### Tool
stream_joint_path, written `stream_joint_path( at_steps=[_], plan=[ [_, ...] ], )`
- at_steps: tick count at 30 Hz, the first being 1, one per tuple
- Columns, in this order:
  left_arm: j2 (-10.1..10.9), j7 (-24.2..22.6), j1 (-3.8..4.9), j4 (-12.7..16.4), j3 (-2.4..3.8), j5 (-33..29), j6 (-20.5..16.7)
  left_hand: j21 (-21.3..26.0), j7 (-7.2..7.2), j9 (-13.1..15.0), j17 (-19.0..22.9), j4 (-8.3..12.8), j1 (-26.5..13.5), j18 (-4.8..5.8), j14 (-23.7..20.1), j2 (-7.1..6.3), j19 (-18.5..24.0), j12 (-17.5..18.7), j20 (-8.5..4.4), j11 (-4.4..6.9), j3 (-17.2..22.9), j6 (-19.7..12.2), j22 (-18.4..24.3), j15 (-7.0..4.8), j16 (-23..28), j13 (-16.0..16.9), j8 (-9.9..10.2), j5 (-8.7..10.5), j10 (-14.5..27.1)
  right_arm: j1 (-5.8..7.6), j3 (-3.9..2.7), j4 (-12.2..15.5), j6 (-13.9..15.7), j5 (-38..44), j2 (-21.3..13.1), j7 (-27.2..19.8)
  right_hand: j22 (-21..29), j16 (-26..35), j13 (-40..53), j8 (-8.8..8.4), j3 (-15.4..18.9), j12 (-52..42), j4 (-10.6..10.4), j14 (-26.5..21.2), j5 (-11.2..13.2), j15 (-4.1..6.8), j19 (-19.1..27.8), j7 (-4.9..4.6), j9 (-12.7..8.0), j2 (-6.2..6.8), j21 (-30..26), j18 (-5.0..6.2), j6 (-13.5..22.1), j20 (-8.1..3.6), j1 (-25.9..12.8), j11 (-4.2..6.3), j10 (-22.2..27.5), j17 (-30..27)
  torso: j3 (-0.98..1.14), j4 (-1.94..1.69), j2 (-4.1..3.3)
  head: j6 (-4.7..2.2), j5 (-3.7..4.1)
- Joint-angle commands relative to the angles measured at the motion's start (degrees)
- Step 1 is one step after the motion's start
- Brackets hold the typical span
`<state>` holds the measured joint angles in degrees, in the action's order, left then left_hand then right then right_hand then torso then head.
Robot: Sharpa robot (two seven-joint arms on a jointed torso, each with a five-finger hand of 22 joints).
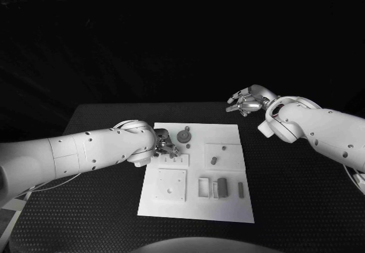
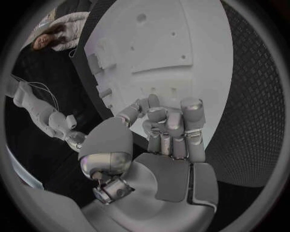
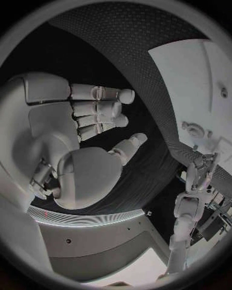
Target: Assemble the parts on the task board
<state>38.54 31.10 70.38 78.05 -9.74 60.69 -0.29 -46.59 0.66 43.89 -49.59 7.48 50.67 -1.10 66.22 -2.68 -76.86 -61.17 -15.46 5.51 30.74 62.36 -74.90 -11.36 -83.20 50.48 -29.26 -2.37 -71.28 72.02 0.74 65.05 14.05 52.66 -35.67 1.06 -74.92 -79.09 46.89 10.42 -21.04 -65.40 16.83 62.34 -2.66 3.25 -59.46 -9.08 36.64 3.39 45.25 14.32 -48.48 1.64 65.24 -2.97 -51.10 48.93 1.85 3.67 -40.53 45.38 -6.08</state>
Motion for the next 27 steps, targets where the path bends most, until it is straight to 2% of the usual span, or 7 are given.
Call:
stream_joint_path(
  at_steps=[1,5,12,16,20,27],
  plan=[
    [-0.8,0.5,0.79,-0.8,0.04,0.4,7.6,0.1,0.1,-0.1,0.1,4.6,3.8,-4.05,-0.7,3.05,0.3,0.2,0.02,0.02,4.6,-0.2,-1.0,-0.08,0.2,0.0,0.2,-0.38,0.4,-0.09,-0.02,-0.1,-0.7,-0.1,0.2,-0.3,-0.4,-0.2,-0.1,-0.3,0.3,-0.3,0.0,-0.3,-0.1,-0.01,-0.1,-0.33,0.0,-0.34,-0.2,0.68,0.1,0.28,-0.3,-0.01,0.2,-0.1,-0.02,-0.02,-0.01,0.0,-0.07],
    [-1.4,0.5,1.22,-1.5,0.04,0.2,7.9,0.1,0.13,-0.1,0.1,4.6,3.8,-4.03,-0.8,2.97,0.4,0.2,0.04,-0.02,4.6,-0.2,-1.0,-0.04,0.2,0.0,0.3,-0.38,0.5,-0.14,-0.02,-0.1,-0.7,-0.1,0.3,-0.3,-0.4,-0.2,-0.1,-0.3,0.3,-0.3,0.0,-0.3,-0.1,-0.01,-0.1,-0.33,0.0,-0.35,-0.2,0.68,0.1,0.28,-0.3,-0.02,0.2,-0.1,0.1,0.1,0.02,-0.03,-0.19],
    [-1.6,0.8,1.28,-1.9,0.04,-0.3,8.0,0.2,0.16,0.3,0.1,4.4,3.9,-3.98,-1.2,2.91,0.7,0.3,0.06,-0.07,4.4,0.0,-1.0,0.06,0.4,0.0,0.0,-0.38,0.9,-0.14,-0.02,-0.1,-0.6,-0.1,0.3,-0.3,-0.4,-0.2,-0.1,-0.3,0.3,-0.3,0.0,-0.3,-0.1,-0.02,-0.1,-0.33,0.0,-0.37,-0.2,0.68,0.1,0.28,-0.3,-0.02,0.2,-0.1,0.0,0.03,-0.03,0.13,0.05],
    [-1.9,1.5,1.28,-1.9,0.02,0.3,9.3,0.2,0.08,1.1,0.1,4.2,3.9,-3.95,-1.4,2.82,0.8,0.2,0.04,-0.02,4.1,0.3,-1.0,0.04,0.3,0.1,-0.5,-0.38,1.1,-0.14,-0.02,-0.1,-0.7,-0.1,0.3,-0.3,-0.4,-0.2,-0.1,-0.3,0.3,-0.3,0.0,-0.3,-0.1,-0.02,-0.1,-0.33,0.0,-0.38,-0.2,0.68,0.1,0.29,-0.3,-0.02,0.2,-0.1,0.03,-0.06,-0.01,0.24,0.03],
    [-2.3,2.1,1.28,-2.0,-0.01,1.5,8.7,0.1,0.01,2.1,0.0,4.0,4.0,-3.95,-1.6,2.85,0.9,0.1,0.0,0.05,4.0,0.0,-1.1,-0.05,0.2,0.2,-0.8,-0.38,1.2,-0.15,-0.02,-0.2,-0.7,-0.1,0.4,-0.3,-0.4,-0.2,-0.1,-0.3,0.3,-0.3,0.0,-0.3,-0.1,-0.02,0.0,-0.33,0.0,-0.38,-0.2,0.68,0.1,0.28,-0.3,-0.02,0.2,-0.1,0.04,-0.11,-0.01,0.26,-0.02],
    [-2.9,3.2,1.28,-2.9,-0.07,2.0,9.1,0.0,0.02,2.8,0.0,3.8,4.1,-3.93,-1.7,2.88,0.9,0.0,-0.03,0.06,3.8,-0.3,-1.1,-0.06,0.1,0.3,-0.9,-0.38,1.3,-0.19,-0.02,-0.2,-0.7,-0.1,0.5,-0.3,-0.4,-0.3,-0.1,-0.31,0.3,-0.4,0.0,-0.3,-0.1,-0.02,0.0,-0.33,0.0,-0.37,-0.2,0.68,0.1,0.28,-0.3,-0.02,0.2,-0.1,-0.02,-0.04,-0.01,0.45,-0.08]
  ],
)
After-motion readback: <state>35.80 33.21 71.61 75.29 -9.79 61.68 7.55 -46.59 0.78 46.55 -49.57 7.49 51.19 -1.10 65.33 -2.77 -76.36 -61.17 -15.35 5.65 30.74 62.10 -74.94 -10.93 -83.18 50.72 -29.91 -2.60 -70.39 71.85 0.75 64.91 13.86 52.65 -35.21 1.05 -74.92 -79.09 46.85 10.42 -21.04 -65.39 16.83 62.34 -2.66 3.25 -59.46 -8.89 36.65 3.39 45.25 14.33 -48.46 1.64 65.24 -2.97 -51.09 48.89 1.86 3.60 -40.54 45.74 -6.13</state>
